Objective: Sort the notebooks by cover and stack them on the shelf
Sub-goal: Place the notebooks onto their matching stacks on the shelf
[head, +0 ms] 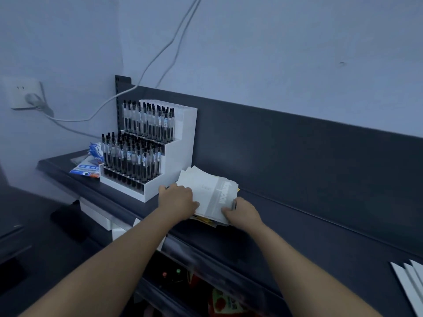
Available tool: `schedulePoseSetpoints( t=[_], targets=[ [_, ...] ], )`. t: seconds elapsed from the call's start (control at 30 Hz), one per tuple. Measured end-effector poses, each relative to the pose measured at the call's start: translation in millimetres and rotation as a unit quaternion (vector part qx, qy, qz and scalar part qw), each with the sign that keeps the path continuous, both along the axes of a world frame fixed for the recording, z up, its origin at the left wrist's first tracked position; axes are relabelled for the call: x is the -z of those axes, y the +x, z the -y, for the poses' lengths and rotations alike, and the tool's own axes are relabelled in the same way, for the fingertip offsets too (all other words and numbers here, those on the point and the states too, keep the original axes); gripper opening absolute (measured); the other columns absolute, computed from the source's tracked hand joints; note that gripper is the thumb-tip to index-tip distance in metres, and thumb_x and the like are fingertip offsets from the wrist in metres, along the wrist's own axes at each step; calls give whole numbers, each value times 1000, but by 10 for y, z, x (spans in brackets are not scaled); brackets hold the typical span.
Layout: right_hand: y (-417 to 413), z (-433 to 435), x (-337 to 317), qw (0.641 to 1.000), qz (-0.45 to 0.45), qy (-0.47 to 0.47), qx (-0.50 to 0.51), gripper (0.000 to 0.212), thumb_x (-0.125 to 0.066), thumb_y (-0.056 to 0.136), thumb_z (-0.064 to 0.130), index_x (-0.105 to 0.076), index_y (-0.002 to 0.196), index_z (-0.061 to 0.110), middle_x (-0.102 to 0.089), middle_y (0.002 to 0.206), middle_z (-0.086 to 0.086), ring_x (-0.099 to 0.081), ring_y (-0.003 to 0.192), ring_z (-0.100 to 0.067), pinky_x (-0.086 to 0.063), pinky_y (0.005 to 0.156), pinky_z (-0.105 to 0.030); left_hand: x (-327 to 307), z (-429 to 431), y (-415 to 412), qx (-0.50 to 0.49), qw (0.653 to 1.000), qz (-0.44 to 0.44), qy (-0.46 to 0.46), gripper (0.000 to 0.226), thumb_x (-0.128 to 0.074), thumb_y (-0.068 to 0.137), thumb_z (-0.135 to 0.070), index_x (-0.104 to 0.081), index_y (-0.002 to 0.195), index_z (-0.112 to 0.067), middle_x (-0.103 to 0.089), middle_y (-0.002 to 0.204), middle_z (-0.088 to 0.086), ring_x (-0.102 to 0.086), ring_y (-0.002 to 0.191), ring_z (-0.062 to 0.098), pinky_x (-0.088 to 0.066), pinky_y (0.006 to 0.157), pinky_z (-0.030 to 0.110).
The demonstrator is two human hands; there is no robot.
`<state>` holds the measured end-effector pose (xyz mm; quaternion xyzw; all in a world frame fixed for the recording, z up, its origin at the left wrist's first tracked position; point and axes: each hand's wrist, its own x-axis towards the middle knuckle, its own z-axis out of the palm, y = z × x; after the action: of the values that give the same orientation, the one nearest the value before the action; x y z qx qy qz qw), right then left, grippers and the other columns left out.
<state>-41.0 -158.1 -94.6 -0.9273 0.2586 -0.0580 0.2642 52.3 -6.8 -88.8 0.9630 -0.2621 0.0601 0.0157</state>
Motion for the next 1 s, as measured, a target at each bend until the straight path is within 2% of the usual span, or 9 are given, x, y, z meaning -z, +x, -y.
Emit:
schedulePoseSetpoints(
  t=[0.17,0.27,0.37,0.43,0.5,0.6,0.7,0.87,1.0],
  targets=[
    [77,137,20,977,56,185,86,27,-65,87,33,-51,99,12,-58,101,-4,-60,98,-24,-53,85,-38,-7,156,18,47,998,-12,-41,19,-43,96,-31,-51,85,-19,-60,98,0,-49,104,23,-31,85,37],
    [53,285,24,922,119,332,158,20,-69,85,11,-49,82,10,-60,88,-8,-61,80,-24,-54,67,-35,17,217,108,53,988,-79,-119,28,-41,94,-18,-39,67,-24,-52,80,-4,-52,90,25,-37,74,34],
    [18,384,-1,891,130,394,185,12,-66,87,6,-55,92,4,-59,75,-8,-56,60,-20,-41,46,-25,14,241,184,33,978,-119,-166,28,-40,96,-16,-63,105,-29,-63,109,0,-57,109,24,-44,91,35],
    [17,401,-18,886,129,402,191,10,-61,90,8,-53,85,6,-55,70,-7,-49,53,-17,-34,37,-19,38,247,201,18,975,-128,-182,41,-41,96,-15,-56,132,-25,-58,131,1,-51,121,23,-43,98,34],
    [32,419,-23,880,132,412,197,16,-58,93,10,-50,80,9,-51,68,-6,-40,49,-15,-27,30,-13,58,250,216,11,974,-123,-192,41,-42,96,-16,-55,134,-24,-58,132,4,-48,122,25,-43,98,33],
    [52,445,-18,866,138,434,206,19,-56,94,12,-47,78,11,-47,66,-5,-33,47,-13,-23,30,-10,33,265,197,24,965,-138,-223,27,-41,98,-18,-65,86,-16,-64,89,5,-54,90,24,-41,69,28],
    [58,472,14,847,141,464,215,19,-57,93,12,-47,77,11,-46,65,-5,-30,42,-12,-22,29,-12,-1,285,167,8,939,-178,-296,41,-40,100,-23,-32,60,-14,-40,61,1,-40,62,16,-26,53,27],
    [94,456,40,848,148,463,210,15,-60,93,15,-51,83,8,-49,71,-7,-37,49,-15,-27,29,-13,-76,233,139,-41,982,-83,-162,29,-38,100,-29,-62,97,-12,-61,105,6,-51,109,28,-39,86,34],
    [131,384,42,866,136,442,189,18,-61,94,19,-50,83,9,-54,75,-8,-45,54,-17,-34,35,-20,-30,213,96,-52,985,-85,-144,14,-41,94,-14,-51,84,-17,-56,99,7,-46,111,29,-38,79,30]
  ],
)
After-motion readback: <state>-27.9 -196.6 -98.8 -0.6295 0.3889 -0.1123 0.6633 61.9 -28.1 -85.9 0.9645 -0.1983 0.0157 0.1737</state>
